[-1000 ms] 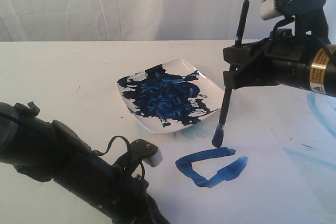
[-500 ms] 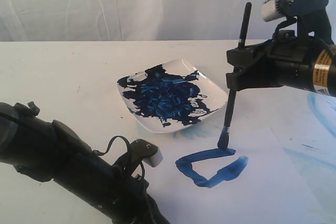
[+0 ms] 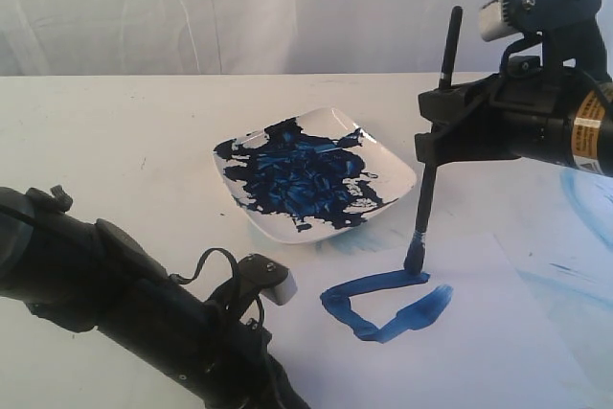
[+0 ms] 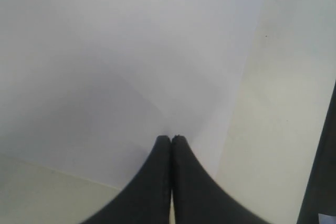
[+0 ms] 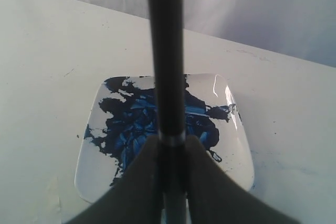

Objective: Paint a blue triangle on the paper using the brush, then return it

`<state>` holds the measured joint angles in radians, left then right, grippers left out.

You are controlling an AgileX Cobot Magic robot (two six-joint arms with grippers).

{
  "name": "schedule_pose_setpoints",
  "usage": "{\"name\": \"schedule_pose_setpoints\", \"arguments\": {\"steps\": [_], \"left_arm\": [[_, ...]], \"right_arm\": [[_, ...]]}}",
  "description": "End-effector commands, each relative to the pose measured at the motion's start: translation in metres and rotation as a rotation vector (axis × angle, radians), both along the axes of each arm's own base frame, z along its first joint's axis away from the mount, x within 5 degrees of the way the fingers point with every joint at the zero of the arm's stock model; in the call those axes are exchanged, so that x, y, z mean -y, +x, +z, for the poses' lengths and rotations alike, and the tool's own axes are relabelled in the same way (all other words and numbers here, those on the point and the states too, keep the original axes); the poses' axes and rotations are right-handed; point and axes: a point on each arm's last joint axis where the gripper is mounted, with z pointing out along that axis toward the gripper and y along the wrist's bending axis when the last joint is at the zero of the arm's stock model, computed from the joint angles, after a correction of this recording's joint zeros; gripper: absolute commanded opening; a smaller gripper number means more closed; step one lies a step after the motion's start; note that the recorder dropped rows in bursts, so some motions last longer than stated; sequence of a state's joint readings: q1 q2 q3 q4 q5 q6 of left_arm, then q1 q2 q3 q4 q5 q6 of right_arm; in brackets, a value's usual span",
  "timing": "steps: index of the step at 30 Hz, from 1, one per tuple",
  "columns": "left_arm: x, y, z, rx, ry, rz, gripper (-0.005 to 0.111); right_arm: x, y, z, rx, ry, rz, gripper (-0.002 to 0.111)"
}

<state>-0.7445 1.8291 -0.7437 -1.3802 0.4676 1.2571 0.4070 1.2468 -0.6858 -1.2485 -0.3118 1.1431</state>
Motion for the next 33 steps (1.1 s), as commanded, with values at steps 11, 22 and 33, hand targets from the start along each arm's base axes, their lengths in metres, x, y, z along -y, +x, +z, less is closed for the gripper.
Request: {"name": "schedule_pose_setpoints", "arguments": {"steps": [11,22,33], "left_arm": [[0.001,-0.003,0.001,-0.005,-0.008,-0.021,0.0],[0.001,-0.003,0.001,-0.005,-0.008,-0.021,0.0],[0.001,-0.003,0.001,-0.005,-0.008,-0.021,0.0]], "right_arm": [[0.004,-0.001,-0.008,-0.026,-0.029,-0.032,0.0],[0.012,0.003,-0.012,-0.035,-0.09,-0.123,0.0],[0.017,0.005,-0.013,-0.03,-0.137,-0.163,0.0]]}}
